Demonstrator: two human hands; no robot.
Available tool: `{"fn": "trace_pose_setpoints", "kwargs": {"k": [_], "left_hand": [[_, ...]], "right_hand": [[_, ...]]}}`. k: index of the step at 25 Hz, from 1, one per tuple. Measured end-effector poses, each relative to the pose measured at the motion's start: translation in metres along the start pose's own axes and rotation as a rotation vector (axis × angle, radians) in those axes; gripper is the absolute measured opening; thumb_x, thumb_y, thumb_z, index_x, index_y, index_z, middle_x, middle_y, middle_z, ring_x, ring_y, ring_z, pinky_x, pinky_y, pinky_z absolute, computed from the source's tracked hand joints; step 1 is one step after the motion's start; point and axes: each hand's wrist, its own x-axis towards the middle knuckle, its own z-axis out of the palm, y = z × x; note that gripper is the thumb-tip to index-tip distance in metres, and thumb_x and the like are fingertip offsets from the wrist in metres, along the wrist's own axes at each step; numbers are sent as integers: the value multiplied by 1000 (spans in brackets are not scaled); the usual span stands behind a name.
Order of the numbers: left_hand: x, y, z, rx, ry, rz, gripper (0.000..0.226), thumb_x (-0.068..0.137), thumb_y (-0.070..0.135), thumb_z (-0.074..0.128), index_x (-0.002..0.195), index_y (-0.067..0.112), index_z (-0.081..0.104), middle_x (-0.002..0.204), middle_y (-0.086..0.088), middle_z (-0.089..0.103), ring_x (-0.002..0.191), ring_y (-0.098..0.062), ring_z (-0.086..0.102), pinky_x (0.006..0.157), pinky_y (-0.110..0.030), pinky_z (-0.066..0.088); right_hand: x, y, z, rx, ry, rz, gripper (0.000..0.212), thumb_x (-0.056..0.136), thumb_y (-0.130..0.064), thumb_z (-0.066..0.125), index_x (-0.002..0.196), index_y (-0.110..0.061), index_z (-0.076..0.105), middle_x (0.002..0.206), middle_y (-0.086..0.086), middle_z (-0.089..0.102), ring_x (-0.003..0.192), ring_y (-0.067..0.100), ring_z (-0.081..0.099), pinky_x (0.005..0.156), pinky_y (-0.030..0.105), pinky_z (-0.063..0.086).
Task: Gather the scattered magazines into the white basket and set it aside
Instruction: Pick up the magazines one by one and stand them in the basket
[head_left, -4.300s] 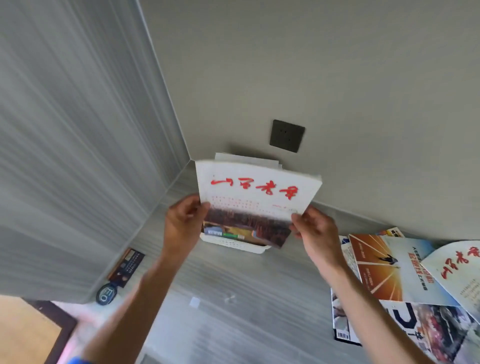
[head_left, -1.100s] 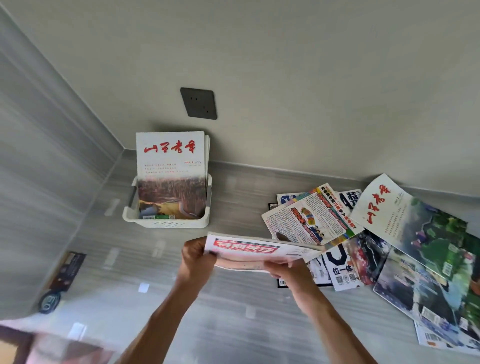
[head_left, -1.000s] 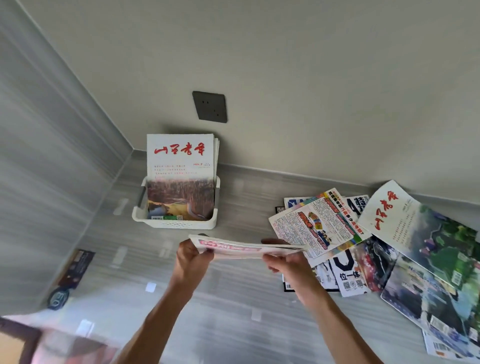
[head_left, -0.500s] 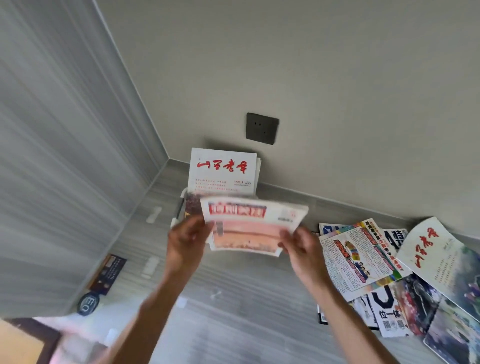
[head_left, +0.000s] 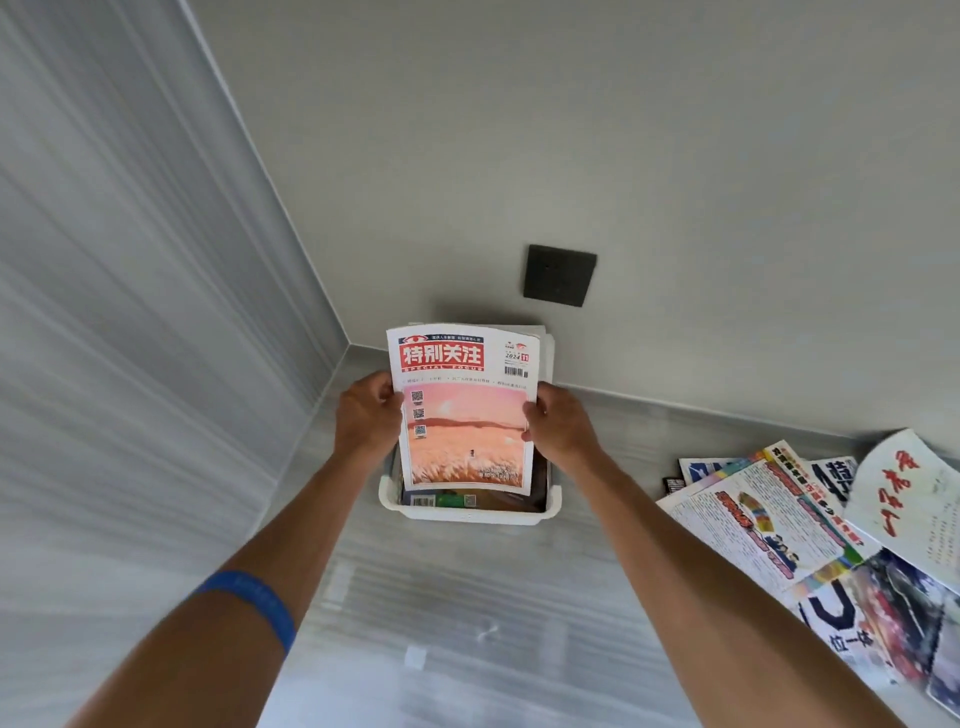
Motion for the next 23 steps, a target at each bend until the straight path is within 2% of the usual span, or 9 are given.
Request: {"fn": "trace_pose_setpoints", "kwargs": {"k": [3,5,10,12,14,16,18,20,23], "left_hand": [[10,-16,13,76,-58,0,9,93,12,58,95,11,67,104,-8,75,79,-15,64,54,-16,41],[13,-24,24,93,-100,-11,9,92,12,60,97,10,67,104,-8,74,83,-16,66,57,-17,43],[-3,-23,34,65,-104,-123,35,87,16,64,121,17,54,121,-10,67,98,-26,64,78,-38,54],[-24,-16,41,28,-74,-18,45,86,6,60,128,17,51,129,-11,63,110,-30,62,93,-43,53],[-62,-1,64,-39,-84,100,53,86,-1,56,135,17,49,135,-10,59,122,-28,56,105,-44,46],[-107,17,96,-76,-175,209,53,87,-2,56,137,15,50,138,-8,57,127,-25,52,110,-37,39],[-149,31,133,-61,-304,301,53,85,-3,57,136,12,52,137,-7,57,127,-23,52,108,-25,34],[-182,33,161,-10,-444,310,57,84,-4,55,138,14,50,139,-6,56,128,-21,52,105,-18,31],[-214,28,189,118,-574,243,59,86,2,53,142,18,44,143,-6,53,131,-20,49,106,-21,32]], "right_hand": [[9,13,11,-30,-19,43,24,99,-14,44,117,-4,57,124,17,64,98,35,68,86,46,55],[10,23,18,-6,-24,97,25,97,-11,44,119,-7,56,120,17,66,94,34,70,80,40,56],[-14,42,21,222,67,165,48,87,-12,53,131,-25,42,123,4,65,100,25,65,83,37,53],[-41,69,17,255,40,222,46,85,-17,57,129,-28,46,126,1,63,101,24,66,86,41,55],[-73,115,4,191,56,324,41,85,-14,59,125,-22,53,122,2,64,98,25,67,83,37,54],[-104,165,-18,83,188,477,24,83,-14,59,107,-20,57,103,2,70,90,26,68,73,31,50],[-130,212,-46,73,368,715,17,83,-23,60,98,-19,55,96,7,73,84,28,68,72,33,53],[-147,246,-66,62,456,897,41,84,-43,64,107,-11,53,103,13,72,86,31,67,75,38,55],[-164,280,-76,-107,361,996,76,79,-71,57,113,-3,51,101,15,68,81,29,63,71,36,50]]}}
